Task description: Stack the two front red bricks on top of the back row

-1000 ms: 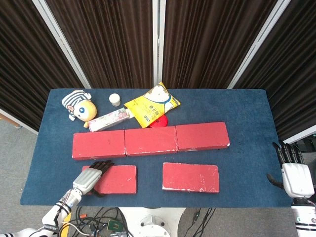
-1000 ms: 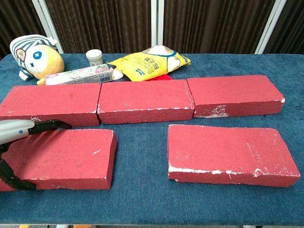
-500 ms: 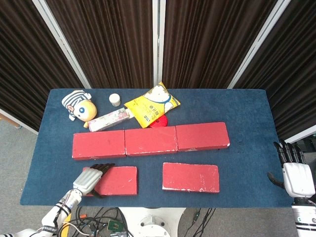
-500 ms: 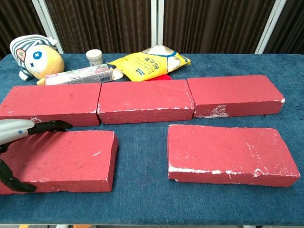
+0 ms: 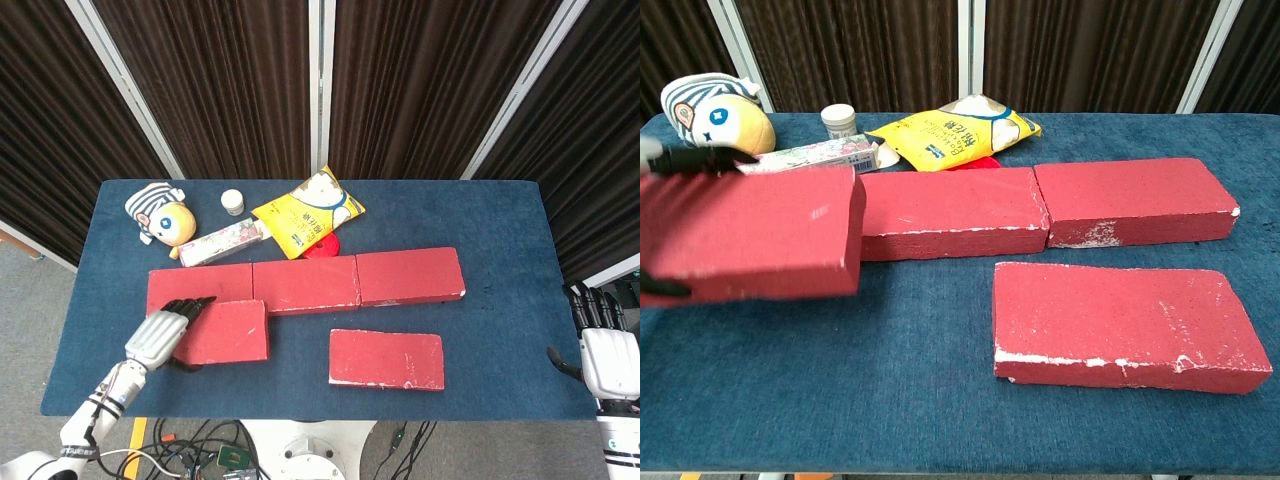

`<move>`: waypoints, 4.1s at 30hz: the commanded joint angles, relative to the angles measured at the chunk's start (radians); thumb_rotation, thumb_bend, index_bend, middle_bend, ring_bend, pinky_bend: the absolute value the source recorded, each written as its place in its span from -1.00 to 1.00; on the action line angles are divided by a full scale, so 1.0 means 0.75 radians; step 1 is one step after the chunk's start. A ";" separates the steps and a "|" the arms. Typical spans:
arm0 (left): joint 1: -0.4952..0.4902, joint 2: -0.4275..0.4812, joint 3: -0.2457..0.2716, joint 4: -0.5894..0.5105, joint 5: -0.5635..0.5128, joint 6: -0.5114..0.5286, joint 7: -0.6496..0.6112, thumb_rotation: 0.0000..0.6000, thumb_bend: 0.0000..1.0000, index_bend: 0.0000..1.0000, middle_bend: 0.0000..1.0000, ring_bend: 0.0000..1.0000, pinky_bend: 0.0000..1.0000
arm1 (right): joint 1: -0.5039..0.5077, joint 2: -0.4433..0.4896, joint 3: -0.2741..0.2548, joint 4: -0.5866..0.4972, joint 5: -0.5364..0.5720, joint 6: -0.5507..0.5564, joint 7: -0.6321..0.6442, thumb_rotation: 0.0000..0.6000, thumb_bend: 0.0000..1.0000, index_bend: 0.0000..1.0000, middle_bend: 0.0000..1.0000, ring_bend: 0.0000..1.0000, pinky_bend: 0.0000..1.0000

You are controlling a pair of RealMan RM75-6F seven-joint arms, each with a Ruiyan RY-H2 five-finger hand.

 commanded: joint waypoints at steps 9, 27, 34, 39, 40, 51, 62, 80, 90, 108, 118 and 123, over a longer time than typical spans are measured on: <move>-0.218 -0.035 -0.173 0.181 -0.232 -0.211 -0.026 1.00 -0.92 -0.93 -0.75 -0.47 -0.53 | 0.008 0.015 -0.006 -0.004 -0.020 -0.008 0.012 1.00 -0.72 -1.00 -1.00 -1.00 -1.00; -0.424 -0.206 -0.193 0.437 -0.310 -0.448 -0.110 1.00 -0.92 -0.93 -0.72 -0.48 -0.54 | 0.019 0.013 -0.011 -0.012 -0.011 -0.039 0.011 1.00 -0.72 -1.00 -1.00 -1.00 -1.00; -0.476 -0.245 -0.206 0.495 -0.412 -0.484 -0.109 1.00 -0.92 -0.93 -0.72 -0.48 -0.53 | 0.026 -0.001 -0.010 0.010 0.005 -0.062 0.031 1.00 -0.72 -1.00 -1.00 -1.00 -1.00; -0.496 -0.265 -0.195 0.497 -0.456 -0.468 -0.072 1.00 -0.93 -0.93 -0.71 -0.48 -0.53 | 0.026 -0.001 -0.004 0.027 0.019 -0.064 0.050 1.00 -0.72 -1.00 -1.00 -1.00 -1.00; -0.500 -0.268 -0.194 0.496 -0.467 -0.466 -0.066 1.00 -0.92 -0.93 -0.71 -0.48 -0.53 | 0.025 0.000 -0.003 0.027 0.019 -0.062 0.053 1.00 -0.72 -1.00 -1.00 -1.00 -1.00; -0.541 -0.302 -0.174 0.499 -0.556 -0.449 -0.008 1.00 -0.92 -0.92 -0.71 -0.48 -0.53 | 0.032 0.010 0.009 -0.006 0.022 -0.059 0.055 1.00 -0.72 -1.00 -1.00 -1.00 -1.00; -0.554 -0.288 -0.170 0.476 -0.575 -0.438 -0.011 1.00 -0.93 -0.92 -0.71 -0.48 -0.53 | 0.033 0.007 0.012 -0.009 0.034 -0.061 0.046 1.00 -0.72 -1.00 -1.00 -1.00 -1.00; -0.562 -0.289 -0.139 0.423 -0.614 -0.394 0.029 1.00 -0.92 -0.92 -0.71 -0.48 -0.54 | 0.037 0.004 0.013 0.001 0.048 -0.075 0.053 1.00 -0.72 -1.00 -1.00 -1.00 -1.00; -0.575 -0.297 -0.134 0.452 -0.623 -0.420 0.018 1.00 -0.93 -0.92 -0.71 -0.48 -0.54 | 0.040 0.003 0.009 -0.002 0.043 -0.078 0.047 1.00 -0.72 -1.00 -1.00 -1.00 -1.00; -0.576 -0.299 -0.122 0.461 -0.587 -0.447 -0.024 1.00 -0.92 -0.93 -0.98 -0.99 -0.60 | 0.041 -0.003 0.006 0.008 0.040 -0.077 0.051 1.00 -0.72 -1.00 -1.00 -1.00 -1.00; -0.570 -0.284 -0.124 0.450 -0.558 -0.446 -0.049 1.00 -0.94 -0.94 -1.00 -1.00 -0.73 | 0.041 -0.006 0.006 0.009 0.044 -0.080 0.045 1.00 -0.72 -1.00 -1.00 -1.00 -1.00; -0.570 -0.280 -0.124 0.444 -0.551 -0.442 -0.055 1.00 -0.96 -0.96 -1.00 -1.00 -0.77 | 0.042 -0.007 0.007 0.008 0.045 -0.079 0.042 1.00 -0.72 -1.00 -1.00 -1.00 -1.00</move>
